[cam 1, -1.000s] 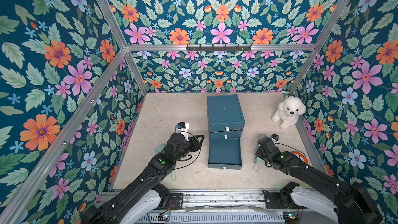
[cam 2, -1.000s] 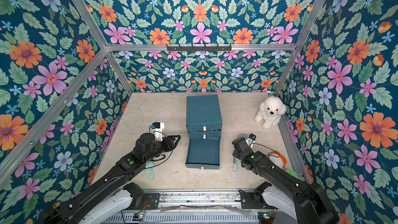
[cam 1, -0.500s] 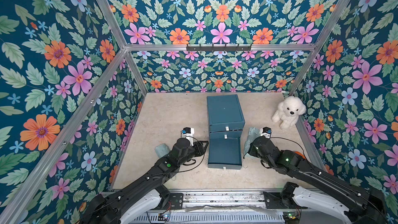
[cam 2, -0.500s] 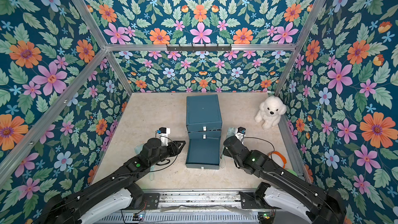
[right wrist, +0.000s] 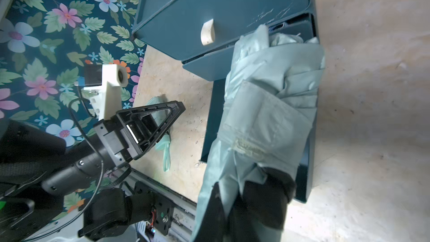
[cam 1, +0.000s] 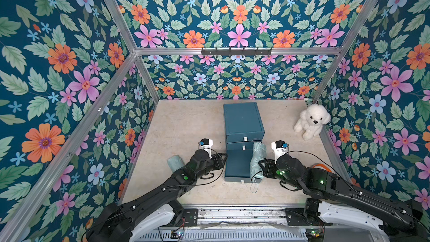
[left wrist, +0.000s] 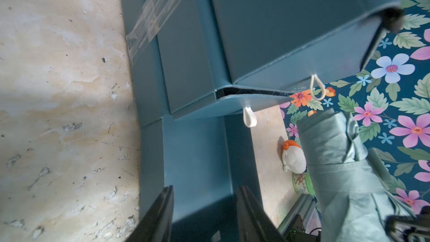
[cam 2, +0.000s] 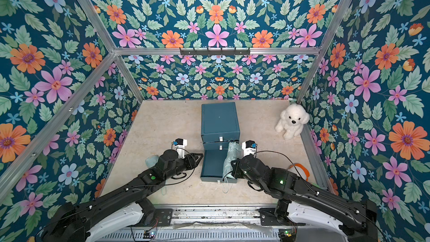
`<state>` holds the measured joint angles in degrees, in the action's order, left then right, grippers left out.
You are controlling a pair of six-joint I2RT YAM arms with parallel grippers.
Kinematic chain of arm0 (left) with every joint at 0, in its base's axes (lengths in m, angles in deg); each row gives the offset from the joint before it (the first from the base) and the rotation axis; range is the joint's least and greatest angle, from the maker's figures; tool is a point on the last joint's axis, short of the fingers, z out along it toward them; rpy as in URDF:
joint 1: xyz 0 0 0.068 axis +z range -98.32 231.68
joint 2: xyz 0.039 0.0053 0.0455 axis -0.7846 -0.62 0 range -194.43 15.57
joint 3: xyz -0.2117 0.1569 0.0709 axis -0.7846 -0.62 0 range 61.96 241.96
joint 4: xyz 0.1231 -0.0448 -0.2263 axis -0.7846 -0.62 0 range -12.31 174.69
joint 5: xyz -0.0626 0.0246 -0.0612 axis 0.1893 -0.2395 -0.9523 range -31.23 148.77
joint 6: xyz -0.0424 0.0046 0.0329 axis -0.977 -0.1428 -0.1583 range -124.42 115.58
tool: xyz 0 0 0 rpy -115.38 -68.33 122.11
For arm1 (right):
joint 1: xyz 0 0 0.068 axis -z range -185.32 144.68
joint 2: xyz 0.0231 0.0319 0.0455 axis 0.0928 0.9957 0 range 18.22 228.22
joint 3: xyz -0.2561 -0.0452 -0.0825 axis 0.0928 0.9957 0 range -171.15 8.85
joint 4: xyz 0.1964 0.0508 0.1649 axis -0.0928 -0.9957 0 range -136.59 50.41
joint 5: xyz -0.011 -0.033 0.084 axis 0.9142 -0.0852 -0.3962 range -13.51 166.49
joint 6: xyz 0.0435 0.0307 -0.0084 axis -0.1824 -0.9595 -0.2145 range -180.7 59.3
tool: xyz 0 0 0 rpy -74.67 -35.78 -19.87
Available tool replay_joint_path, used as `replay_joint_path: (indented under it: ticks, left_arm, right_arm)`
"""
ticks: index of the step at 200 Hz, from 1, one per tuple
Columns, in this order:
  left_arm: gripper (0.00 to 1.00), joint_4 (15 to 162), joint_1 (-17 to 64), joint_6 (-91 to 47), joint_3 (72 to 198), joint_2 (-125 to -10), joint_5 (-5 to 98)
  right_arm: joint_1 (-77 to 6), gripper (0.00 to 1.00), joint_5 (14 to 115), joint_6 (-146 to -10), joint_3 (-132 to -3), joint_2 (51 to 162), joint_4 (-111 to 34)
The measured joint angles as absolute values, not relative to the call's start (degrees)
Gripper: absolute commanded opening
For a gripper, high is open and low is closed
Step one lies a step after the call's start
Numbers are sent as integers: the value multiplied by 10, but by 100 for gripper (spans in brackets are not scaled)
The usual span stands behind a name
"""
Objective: Place the umbrella in the drawer by color
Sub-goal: Pick up the umbrella from the center of the board, then place the umbrella in the drawer.
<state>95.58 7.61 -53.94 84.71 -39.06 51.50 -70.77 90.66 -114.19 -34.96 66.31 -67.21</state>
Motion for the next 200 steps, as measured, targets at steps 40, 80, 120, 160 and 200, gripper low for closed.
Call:
replay_joint_path:
  ticks: [40, 80, 120, 160, 200]
  left_arm:
    - [49, 964, 64, -542, 835, -405, 529]
    - [47, 967, 47, -550, 835, -430, 535]
    - [45, 978, 26, -553, 836, -448, 543]
    - [44, 984, 1, -555, 844, -459, 556]
    - [44, 982, -6, -557, 846, -464, 568]
  right_arm:
    - [-708, 0, 845, -1185, -322, 694, -633]
    - [-703, 0, 821, -1215, -330, 741, -593]
    - [-688, 0, 791, -1242, -307, 774, -545]
    - [-672, 0, 763, -1257, -292, 799, -502]
    - [-646, 0, 766, -1257, -295, 827, -475]
